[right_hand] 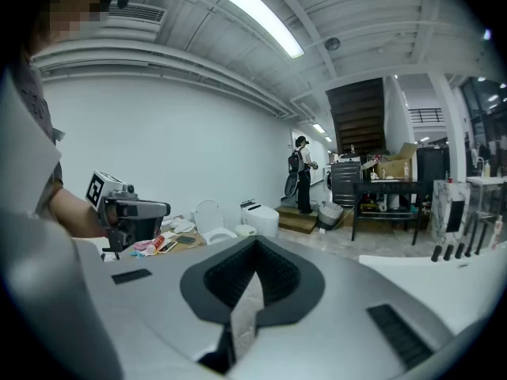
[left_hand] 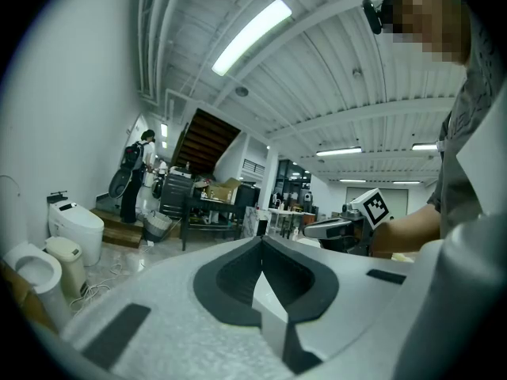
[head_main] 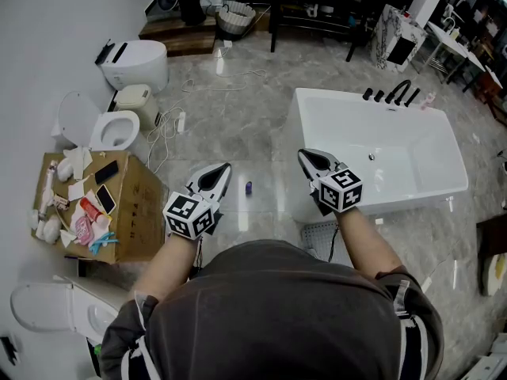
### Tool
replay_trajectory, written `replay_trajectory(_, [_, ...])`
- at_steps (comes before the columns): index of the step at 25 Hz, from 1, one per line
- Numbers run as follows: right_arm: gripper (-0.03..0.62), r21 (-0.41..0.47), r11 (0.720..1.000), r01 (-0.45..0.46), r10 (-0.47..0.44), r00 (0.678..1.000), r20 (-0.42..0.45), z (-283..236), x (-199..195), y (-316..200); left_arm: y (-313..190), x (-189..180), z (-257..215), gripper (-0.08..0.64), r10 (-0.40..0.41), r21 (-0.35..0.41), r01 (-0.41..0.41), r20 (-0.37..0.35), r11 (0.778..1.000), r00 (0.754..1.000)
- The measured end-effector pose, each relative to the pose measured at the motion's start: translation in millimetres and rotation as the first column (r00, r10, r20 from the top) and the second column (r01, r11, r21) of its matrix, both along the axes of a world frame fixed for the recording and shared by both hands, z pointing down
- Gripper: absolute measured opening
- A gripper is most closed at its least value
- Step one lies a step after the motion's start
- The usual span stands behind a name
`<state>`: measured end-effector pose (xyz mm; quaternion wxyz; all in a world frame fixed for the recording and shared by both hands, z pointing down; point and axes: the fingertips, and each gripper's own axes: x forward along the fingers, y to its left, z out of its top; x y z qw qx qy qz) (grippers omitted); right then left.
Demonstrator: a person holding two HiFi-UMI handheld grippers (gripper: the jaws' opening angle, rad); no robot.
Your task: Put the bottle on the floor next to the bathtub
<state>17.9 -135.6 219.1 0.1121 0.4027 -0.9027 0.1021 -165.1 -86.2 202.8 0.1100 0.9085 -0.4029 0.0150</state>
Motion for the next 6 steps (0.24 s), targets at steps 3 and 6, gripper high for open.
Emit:
replay_trajectory(3, [-0.009, 0.000, 1.000, 0.000, 0.000, 1.000, -0.003, 2.2, 2.0, -0.6, -0.6, 1.6, 0.7, 0.005, 0.000, 0.002, 0.000, 0.001, 1.000, 1.000])
replay_trajectory(6, [-0.009, 0.000, 1.000, 0.000, 0.000, 1.000, -0.008, 3.7, 5.1, -1.5, -2.3, 3.7, 0.2, 0.005, -0.001, 0.006, 0.001, 0.003, 1.000, 1.000])
